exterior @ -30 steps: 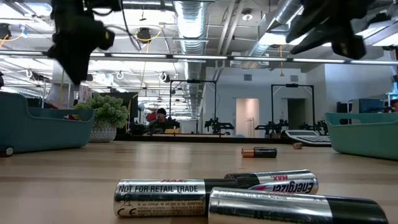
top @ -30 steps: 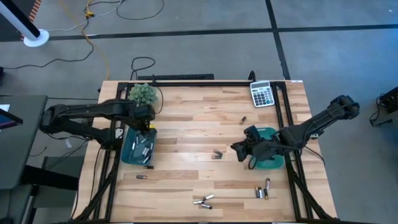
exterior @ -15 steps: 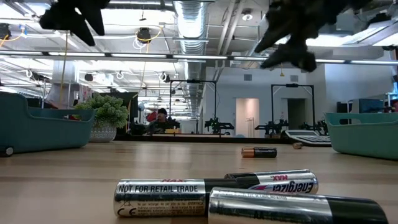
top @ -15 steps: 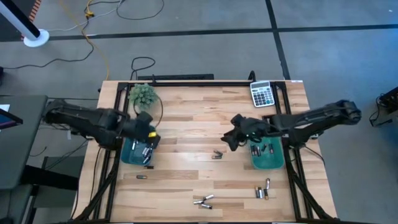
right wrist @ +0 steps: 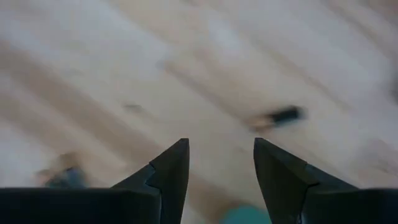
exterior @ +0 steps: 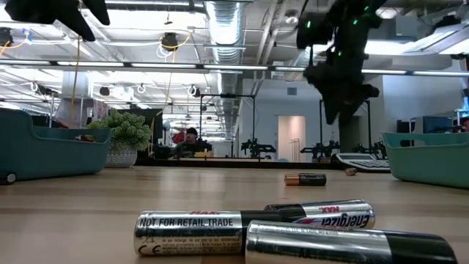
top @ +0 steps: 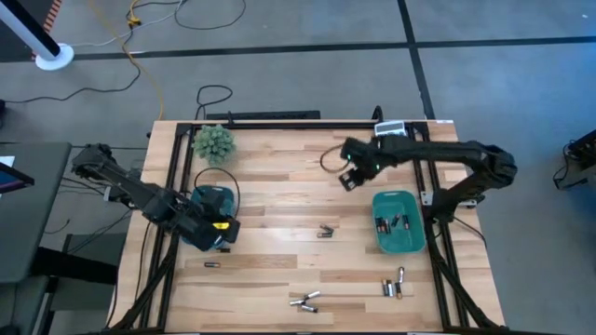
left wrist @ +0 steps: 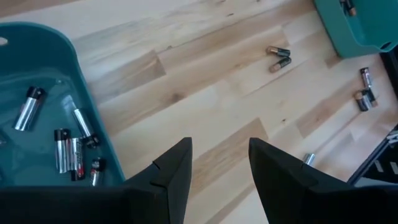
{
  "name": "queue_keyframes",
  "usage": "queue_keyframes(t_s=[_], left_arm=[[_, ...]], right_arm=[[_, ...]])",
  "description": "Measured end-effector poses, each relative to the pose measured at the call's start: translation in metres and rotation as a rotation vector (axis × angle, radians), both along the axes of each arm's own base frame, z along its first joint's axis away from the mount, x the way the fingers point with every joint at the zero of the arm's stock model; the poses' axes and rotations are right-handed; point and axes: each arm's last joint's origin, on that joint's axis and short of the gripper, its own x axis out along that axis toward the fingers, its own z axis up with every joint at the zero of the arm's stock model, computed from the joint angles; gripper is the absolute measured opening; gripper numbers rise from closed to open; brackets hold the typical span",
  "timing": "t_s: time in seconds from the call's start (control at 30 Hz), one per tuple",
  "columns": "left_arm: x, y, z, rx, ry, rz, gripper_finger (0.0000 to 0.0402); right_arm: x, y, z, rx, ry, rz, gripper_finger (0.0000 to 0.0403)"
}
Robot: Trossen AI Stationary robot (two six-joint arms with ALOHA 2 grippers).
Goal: Sort batteries
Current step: Put the black battery into the green bin
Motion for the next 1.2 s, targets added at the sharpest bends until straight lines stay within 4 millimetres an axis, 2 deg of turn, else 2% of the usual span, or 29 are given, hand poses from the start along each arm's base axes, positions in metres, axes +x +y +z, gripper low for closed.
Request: queue_keyframes(t_s=[0.13, 0.37, 0.63, 0.87, 1.03, 1.2], left_arm=[[0.003, -0.003, -0.003, 0.008, 0.013, -0.002, 0.0153], [0.003, -0.003, -0.005, 0.062, 0.036, -0.064, 0.0153], [0.0, -0.001, -0.007, 0.141, 0.095, -0.116, 0.0153], [-0.005, 0.003, -0.009, 0.181, 0.158, -0.131, 0.0154], [-0.007, 0.004, -0.01, 0.202, 0.188, -0.146, 0.0154], [-0.009, 0.005, -0.01, 0.215, 0.206, -0.157, 0.0154]], right_arm=[[-0.011, -0.029, -0.009, 0.088, 0.101, -0.118, 0.0205], [-0.023, -0.055, -0.035, 0.217, 0.244, -0.328, 0.0212], [-0.005, -0.062, -0.065, 0.299, 0.23, -0.37, 0.0213], [0.001, -0.066, -0.094, 0.332, 0.305, -0.401, 0.0207], [0.009, -0.069, -0.107, 0.348, 0.285, -0.363, 0.0177], [0.011, -0.069, -0.111, 0.348, 0.279, -0.319, 0.0111]])
